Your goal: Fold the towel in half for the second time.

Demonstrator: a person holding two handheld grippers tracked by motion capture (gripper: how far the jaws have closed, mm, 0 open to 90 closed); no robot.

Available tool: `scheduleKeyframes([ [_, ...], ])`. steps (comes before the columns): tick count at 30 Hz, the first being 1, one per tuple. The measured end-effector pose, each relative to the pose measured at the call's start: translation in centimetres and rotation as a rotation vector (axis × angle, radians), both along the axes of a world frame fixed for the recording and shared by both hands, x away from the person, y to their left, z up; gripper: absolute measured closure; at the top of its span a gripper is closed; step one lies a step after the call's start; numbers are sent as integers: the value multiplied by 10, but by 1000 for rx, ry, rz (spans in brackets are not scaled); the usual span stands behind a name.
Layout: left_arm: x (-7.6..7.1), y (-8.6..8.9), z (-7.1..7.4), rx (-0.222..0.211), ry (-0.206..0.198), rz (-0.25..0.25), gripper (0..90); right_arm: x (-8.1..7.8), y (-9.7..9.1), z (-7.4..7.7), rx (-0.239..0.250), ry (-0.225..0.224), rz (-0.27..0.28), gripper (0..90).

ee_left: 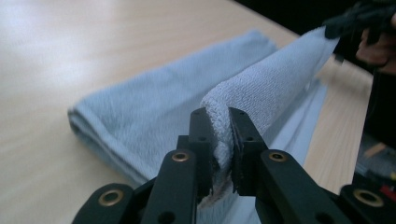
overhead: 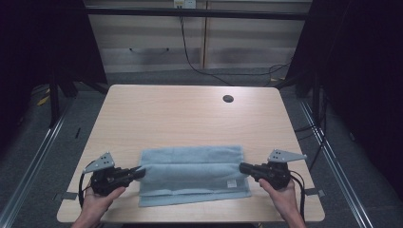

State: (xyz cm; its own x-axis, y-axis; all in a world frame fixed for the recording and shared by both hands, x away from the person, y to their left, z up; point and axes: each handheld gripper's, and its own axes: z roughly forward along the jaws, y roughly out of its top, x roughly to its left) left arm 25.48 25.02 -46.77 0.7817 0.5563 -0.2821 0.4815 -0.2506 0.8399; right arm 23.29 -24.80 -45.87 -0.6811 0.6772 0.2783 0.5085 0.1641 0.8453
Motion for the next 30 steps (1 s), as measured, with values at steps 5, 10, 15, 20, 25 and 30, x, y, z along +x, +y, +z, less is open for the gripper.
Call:
scheduleKeyframes([
  [5,-8,-1,-12,36,54,-18,790,-12,4,-16,-10,37,16,816],
  [10,-16,6,-2,-9,36,-42,633,-21,1,-10,11,23,9,689],
  [15,-14,31,6,-27,8,78,464,-24,-6,1,33,-28,-67,572],
  [20,0,55,-6,25,11,221,381,-23,-20,-4,20,-39,-179,509],
  [25,9,67,-16,93,28,314,317,-27,-35,-6,-11,-51,-267,477],
  [30,7,69,-15,101,22,329,272,-31,-40,-8,-58,-48,-324,453],
])
